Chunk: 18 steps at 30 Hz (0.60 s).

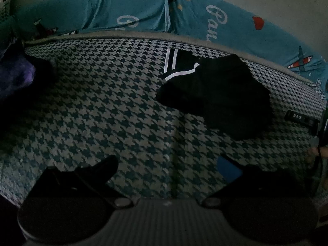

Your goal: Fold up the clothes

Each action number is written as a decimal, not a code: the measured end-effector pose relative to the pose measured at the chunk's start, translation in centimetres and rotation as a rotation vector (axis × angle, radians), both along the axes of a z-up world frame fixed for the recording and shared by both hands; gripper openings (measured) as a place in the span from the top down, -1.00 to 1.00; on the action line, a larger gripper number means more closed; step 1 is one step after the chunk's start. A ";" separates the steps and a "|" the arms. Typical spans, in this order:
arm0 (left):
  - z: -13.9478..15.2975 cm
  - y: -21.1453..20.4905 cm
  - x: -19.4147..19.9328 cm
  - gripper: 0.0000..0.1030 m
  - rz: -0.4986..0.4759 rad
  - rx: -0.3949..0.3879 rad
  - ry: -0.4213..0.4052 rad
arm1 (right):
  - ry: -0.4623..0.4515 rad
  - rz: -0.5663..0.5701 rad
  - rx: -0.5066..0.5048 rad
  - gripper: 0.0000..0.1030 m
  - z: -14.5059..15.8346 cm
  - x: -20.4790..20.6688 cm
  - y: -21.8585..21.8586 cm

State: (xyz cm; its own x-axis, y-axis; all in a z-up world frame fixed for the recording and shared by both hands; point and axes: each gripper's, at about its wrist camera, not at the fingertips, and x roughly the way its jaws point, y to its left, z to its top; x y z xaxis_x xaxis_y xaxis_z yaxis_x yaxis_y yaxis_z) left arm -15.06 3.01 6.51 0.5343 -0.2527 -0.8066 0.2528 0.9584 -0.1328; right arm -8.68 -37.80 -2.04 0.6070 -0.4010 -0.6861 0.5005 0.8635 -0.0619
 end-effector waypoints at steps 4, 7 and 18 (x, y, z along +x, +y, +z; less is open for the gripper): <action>0.3 -0.1 -0.4 -1.00 -0.004 0.004 -0.008 | 0.018 0.000 0.017 -1.00 0.5 -0.4 0.5; 0.6 -0.1 -0.7 -1.00 -0.005 0.005 -0.011 | 0.028 0.013 0.042 -1.00 0.9 -0.7 0.8; 0.8 0.0 -1.3 -1.00 0.010 0.052 -0.018 | 0.005 0.133 0.090 -1.00 3.6 -2.2 5.3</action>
